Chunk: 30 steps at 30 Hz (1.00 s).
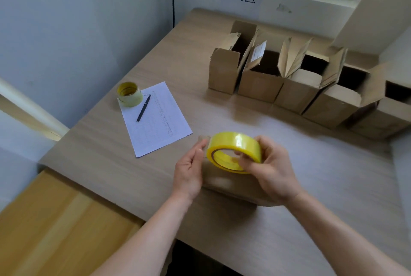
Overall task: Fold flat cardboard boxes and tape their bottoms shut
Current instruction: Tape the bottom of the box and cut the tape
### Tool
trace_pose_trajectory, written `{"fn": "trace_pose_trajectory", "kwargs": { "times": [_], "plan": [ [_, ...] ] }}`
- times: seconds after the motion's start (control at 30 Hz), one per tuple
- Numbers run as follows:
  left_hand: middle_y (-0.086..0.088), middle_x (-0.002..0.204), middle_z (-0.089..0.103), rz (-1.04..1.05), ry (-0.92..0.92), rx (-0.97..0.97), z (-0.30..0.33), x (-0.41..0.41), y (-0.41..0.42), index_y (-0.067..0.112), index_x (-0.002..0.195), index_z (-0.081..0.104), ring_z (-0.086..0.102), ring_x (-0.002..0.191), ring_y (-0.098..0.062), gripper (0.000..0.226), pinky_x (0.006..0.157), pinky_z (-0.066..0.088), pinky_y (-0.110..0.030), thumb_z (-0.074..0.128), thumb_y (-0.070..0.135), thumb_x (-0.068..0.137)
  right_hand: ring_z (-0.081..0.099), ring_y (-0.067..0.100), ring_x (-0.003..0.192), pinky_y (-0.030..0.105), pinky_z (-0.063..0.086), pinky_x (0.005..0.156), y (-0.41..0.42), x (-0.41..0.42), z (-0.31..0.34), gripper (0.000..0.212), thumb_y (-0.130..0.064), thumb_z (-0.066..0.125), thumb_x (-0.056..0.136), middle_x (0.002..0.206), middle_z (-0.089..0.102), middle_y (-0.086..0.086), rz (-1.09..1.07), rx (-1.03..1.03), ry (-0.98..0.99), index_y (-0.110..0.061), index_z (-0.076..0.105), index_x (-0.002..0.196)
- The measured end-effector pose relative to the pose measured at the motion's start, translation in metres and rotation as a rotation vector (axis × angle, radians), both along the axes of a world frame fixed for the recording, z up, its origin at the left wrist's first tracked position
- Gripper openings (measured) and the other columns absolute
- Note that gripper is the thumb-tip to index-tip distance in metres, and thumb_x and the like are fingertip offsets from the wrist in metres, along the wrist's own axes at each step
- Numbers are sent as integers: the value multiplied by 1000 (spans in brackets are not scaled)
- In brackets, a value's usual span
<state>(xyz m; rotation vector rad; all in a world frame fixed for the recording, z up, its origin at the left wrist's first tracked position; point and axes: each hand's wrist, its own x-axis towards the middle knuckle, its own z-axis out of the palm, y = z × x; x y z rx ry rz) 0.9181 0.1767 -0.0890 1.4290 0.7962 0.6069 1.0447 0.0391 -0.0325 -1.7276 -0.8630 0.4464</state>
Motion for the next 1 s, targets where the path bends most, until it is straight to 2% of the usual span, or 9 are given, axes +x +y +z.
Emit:
{"fn": "trace_pose_trajectory", "kwargs": {
  "times": [0.07,0.17,0.27,0.4,0.57,0.7,0.77,0.87,1.0],
  "plan": [
    [10,129,61,-13,19,47,-3,6,-1,16,127,62,51,122,8,30,105,36,-10,46,18,103,55,28,65,44,45,63,-11,11,9,22,-15,76,68,73,62,18,29,22,113,-5,60,80],
    [14,129,60,-22,68,117,-9,15,1,17,128,63,48,121,15,30,104,34,-8,50,17,101,50,14,65,31,39,59,-29,22,13,15,-18,71,73,68,56,2,137,46,163,-10,61,80],
    [18,129,58,-57,157,224,-17,16,5,23,129,63,47,118,19,32,99,33,-3,51,18,100,52,14,64,29,41,60,-35,28,9,25,-29,59,86,66,59,6,106,64,159,-6,60,76],
    [16,133,58,-68,311,297,-23,25,15,27,130,62,49,123,5,33,98,34,-11,49,22,100,50,14,58,31,40,58,-18,27,-3,46,-42,54,88,59,57,14,-23,63,83,0,54,68],
    [5,131,63,-24,260,198,-10,50,23,16,126,66,53,121,-1,31,107,36,-19,47,15,100,51,19,56,39,42,57,-2,40,-4,54,-52,54,83,57,56,8,-110,107,94,0,54,66],
    [8,125,66,-9,250,206,-12,47,28,17,123,68,53,108,13,31,94,37,-2,48,15,99,50,25,55,48,43,55,-1,30,-14,47,-50,56,84,58,53,18,-167,115,15,-7,55,66],
    [11,123,67,4,254,200,-14,43,32,19,122,69,52,106,17,31,89,36,3,48,16,99,49,32,57,51,42,55,3,20,-17,36,-50,56,85,59,52,18,-193,112,-44,-20,57,65],
    [12,123,67,0,260,172,-13,41,40,20,122,69,55,114,7,31,96,39,-8,48,16,99,49,31,57,50,42,55,9,14,-13,28,-49,55,86,58,53,13,-214,113,-78,-29,55,66],
    [8,126,65,-7,293,265,-9,51,35,18,124,67,54,115,4,32,99,39,-14,48,17,99,49,31,60,49,44,61,4,23,-11,42,-52,49,87,59,53,10,-323,43,-197,-16,56,67]
  ]
}}
